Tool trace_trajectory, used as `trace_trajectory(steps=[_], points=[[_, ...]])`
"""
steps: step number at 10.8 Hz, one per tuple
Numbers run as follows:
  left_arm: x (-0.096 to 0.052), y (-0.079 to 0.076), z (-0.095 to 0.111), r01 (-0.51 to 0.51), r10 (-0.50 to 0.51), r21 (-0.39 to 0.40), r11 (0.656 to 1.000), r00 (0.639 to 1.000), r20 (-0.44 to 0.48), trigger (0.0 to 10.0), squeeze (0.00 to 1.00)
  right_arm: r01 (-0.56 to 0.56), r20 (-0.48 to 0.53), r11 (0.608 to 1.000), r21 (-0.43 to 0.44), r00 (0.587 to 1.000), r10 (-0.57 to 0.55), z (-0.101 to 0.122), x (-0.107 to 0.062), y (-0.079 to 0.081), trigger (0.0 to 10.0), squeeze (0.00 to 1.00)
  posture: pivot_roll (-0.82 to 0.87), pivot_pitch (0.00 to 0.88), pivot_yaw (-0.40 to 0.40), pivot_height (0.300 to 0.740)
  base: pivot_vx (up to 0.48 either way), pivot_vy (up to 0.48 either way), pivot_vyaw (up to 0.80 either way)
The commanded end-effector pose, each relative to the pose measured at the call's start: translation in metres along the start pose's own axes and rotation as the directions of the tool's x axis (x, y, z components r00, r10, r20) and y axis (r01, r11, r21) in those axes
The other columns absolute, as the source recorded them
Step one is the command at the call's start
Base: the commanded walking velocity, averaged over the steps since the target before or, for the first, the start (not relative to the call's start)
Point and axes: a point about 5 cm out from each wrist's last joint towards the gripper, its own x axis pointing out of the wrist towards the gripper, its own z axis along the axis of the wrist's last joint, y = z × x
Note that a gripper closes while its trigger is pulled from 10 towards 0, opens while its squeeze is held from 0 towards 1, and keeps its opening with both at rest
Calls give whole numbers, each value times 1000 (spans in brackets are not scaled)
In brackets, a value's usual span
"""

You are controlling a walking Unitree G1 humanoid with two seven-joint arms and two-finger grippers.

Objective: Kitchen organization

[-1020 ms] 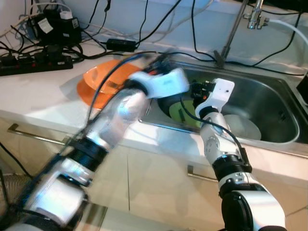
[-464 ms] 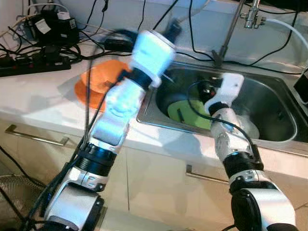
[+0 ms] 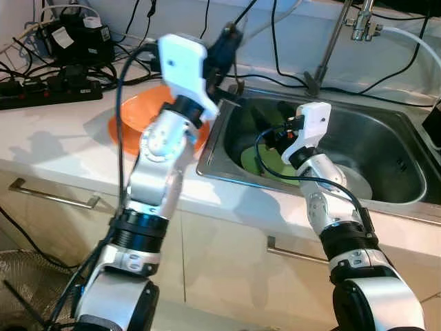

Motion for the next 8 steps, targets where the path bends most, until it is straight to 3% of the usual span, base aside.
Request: trace_trajectory(steps=[1,2,4,6,8], points=[[0,-2,5,30,-30,-14,999,999,11,10000,0,-9,22,1000,10,1000,9,4,0,0,10000,1000,231,0,-41,740,0,0,0],[-1,-3,6,47,-47,-30,998,999,10,10000,0,-20,30,1000,13,999,19,5,-1,3,10000,1000,231,0,-37,740,0,0,0],[-2,-11,4,114,-115,-83,990,993,-13,10000,0,-52,43,999,4,998,51,8,-2,8,10000,0,227,0,-28,740,0,0,0],[-4,-17,-1,142,-146,-97,985,989,-39,10000,0,-83,62,997,2,995,83,11,-4,13,10000,0,226,0,-19,740,0,0,0],[-4,-26,-4,190,-198,-121,974,979,-58,10000,0,-41,65,999,-12,997,42,13,-4,8,10000,0,223,0,-8,740,0,0,0]])
